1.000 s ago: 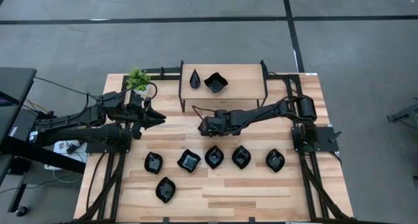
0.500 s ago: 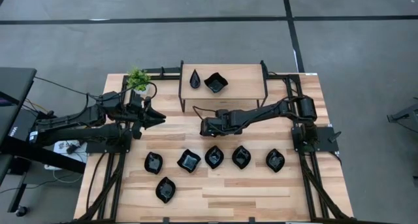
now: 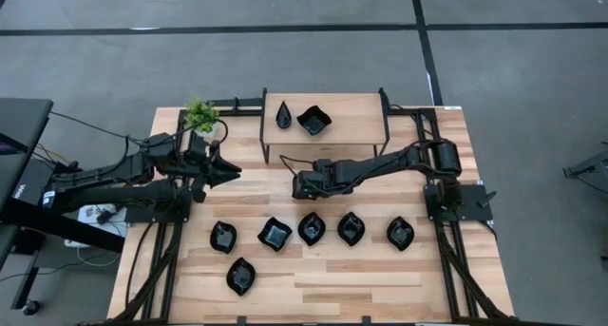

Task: Pick & Place Mini shaped plates
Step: Stack the black distorted square plate on top of the black distorted square plates on the shelf

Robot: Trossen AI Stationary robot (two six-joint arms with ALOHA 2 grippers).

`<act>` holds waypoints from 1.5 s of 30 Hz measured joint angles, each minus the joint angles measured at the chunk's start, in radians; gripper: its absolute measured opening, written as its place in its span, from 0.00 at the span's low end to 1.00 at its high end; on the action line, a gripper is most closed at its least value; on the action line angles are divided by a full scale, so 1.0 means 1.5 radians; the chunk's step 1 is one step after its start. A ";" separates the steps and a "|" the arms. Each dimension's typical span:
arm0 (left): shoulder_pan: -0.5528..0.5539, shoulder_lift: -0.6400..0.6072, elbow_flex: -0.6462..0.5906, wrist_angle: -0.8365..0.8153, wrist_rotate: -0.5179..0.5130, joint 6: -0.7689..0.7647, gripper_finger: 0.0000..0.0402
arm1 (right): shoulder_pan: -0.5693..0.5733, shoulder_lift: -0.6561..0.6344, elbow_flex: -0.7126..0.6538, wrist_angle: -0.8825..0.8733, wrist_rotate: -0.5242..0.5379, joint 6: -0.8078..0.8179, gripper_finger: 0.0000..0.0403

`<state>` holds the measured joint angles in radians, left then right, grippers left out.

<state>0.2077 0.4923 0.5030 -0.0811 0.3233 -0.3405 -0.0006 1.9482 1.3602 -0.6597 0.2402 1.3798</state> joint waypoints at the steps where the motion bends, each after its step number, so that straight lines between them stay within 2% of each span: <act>1: 0.000 0.000 0.000 0.000 0.000 0.000 0.22 | 0.000 0.000 0.000 0.000 0.000 -0.001 0.00; 10: 0.000 0.000 0.000 0.009 0.000 0.000 0.22 | 0.000 -0.035 0.000 -0.008 -0.007 -0.033 0.00; 20: 0.000 0.000 0.000 0.015 0.000 0.001 0.22 | -0.007 -0.104 0.000 -0.013 -0.023 -0.120 0.00; 22: 0.000 0.000 0.000 0.015 0.000 0.001 0.22 | -0.011 -0.124 0.000 -0.008 -0.046 -0.157 0.00; 32: 0.000 0.000 0.000 0.018 0.000 0.002 0.22 | -0.035 -0.267 0.000 -0.004 -0.270 -0.360 0.00; 39: 0.000 0.000 0.000 0.023 -0.001 0.002 0.22 | -0.104 -0.380 0.008 -0.032 -0.299 -0.483 0.00; 45: 0.000 0.000 0.000 0.026 -0.001 0.001 0.22 | -0.203 -0.382 0.117 -0.184 -0.300 -0.644 0.00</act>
<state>0.2076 0.4927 0.5030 -0.0423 0.3225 -0.3387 -0.3047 1.3754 1.5359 -0.9351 -0.2095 0.4142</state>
